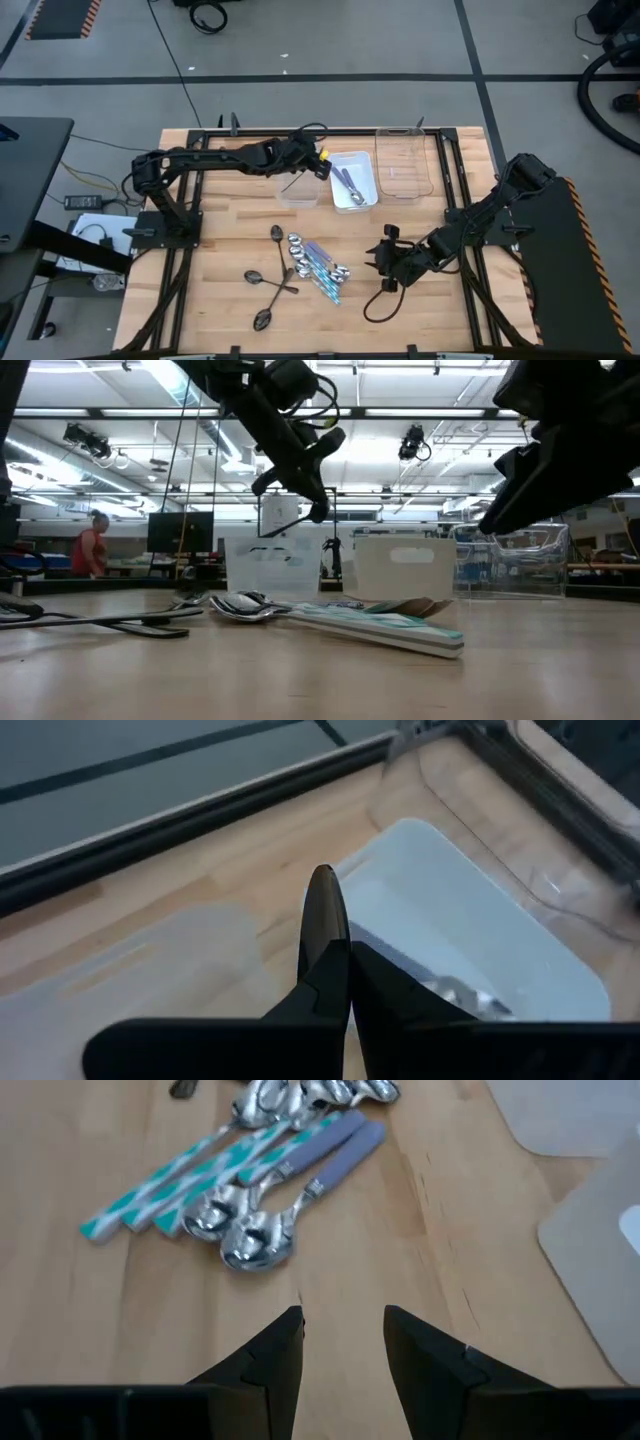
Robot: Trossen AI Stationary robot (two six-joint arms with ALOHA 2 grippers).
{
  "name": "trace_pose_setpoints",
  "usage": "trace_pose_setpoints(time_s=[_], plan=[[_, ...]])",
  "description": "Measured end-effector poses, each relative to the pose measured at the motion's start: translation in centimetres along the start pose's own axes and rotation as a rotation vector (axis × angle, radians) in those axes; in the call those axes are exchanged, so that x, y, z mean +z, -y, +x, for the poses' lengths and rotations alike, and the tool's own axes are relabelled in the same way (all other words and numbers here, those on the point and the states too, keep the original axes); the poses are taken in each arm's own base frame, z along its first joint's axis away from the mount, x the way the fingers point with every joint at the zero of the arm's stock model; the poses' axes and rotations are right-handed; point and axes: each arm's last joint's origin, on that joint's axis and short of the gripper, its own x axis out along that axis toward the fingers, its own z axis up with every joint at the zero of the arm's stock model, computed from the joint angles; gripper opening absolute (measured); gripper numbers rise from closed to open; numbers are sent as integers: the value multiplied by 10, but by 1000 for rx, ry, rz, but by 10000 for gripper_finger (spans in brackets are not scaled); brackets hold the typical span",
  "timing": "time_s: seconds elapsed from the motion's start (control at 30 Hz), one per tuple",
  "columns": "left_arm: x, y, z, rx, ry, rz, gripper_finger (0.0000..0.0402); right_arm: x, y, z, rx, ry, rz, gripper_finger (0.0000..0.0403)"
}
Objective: Sort silverware by color (type)
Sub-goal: Put the black spoon into the left transparent bin
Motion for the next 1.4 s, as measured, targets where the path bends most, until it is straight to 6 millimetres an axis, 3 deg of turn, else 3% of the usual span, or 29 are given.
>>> trace_pose_setpoints(time_s=[0.27,0.7,0.8,1.1,1.27,1.4], plan=[[-9,-19,20,72,-118,-68,16,-7,4,0,-30,-62,-71,151],[-29,-27,50,122,-195,-53,17,-8,4,0,-21,-83,-101,151],[-31,-27,50,129,-208,-40,34,-9,4,0,-16,-88,-95,151],[-31,-28,46,114,-247,-33,135,-8,4,0,-15,-85,-76,151],[-28,-24,39,84,-312,68,141,-5,9,3,-34,-80,-61,150],[-26,-11,22,85,-362,188,141,-1,15,8,-18,-88,-39,145]])
